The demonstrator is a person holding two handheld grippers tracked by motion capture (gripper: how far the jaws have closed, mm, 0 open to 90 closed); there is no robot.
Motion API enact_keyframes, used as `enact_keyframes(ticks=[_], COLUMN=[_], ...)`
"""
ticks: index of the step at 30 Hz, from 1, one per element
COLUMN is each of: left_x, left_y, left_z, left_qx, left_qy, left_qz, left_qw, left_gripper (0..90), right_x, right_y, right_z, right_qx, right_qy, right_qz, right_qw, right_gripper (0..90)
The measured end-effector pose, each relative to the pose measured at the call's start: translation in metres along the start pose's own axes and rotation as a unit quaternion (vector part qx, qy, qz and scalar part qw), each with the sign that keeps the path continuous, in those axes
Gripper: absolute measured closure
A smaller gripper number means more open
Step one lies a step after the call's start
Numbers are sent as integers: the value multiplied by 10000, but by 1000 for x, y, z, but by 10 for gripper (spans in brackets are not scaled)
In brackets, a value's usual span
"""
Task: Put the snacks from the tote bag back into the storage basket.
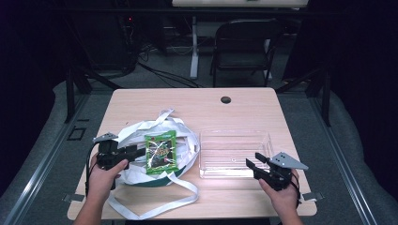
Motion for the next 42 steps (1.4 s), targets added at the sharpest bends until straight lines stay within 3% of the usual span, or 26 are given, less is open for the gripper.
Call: enact_keyframes(ticks=[6, 19, 21, 32, 42], left_x=[1, -1, -2, -11, -15], left_y=[1, 6, 9, 23, 35], left_z=[0, 5, 8, 20, 22], left_qx=[11, -227, -236, -641, -922], left_qy=[-43, -183, -354, -759, -922], left_qz=[-14, -42, -106, -175, -204], left_qw=[10000, 9996, 9990, 9949, 9913], left_gripper=[469, 396, 373, 337, 331], right_x=[0, -3, -3, -2, -3], right_y=[-2, 0, 1, 0, 1], right_z=[1, 3, 3, 3, 3], right_qx=[66, 91, 80, 72, 70], right_qy=[22, 3, -3, 55, 58], right_qz=[-13, 51, 56, 75, 104], right_qw=[10000, 9999, 10000, 9999, 9999], right_gripper=[509, 507, 506, 499, 497])
Point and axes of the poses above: each handheld gripper's, and its own axes: y roughly forward along the jaws, z roughly out of its top, x roughly to its right, the point moved 3 cm from there along y, roughly forward along the jaws, and after that the axes turned 1 degree about -y, right-handed, at the moved point
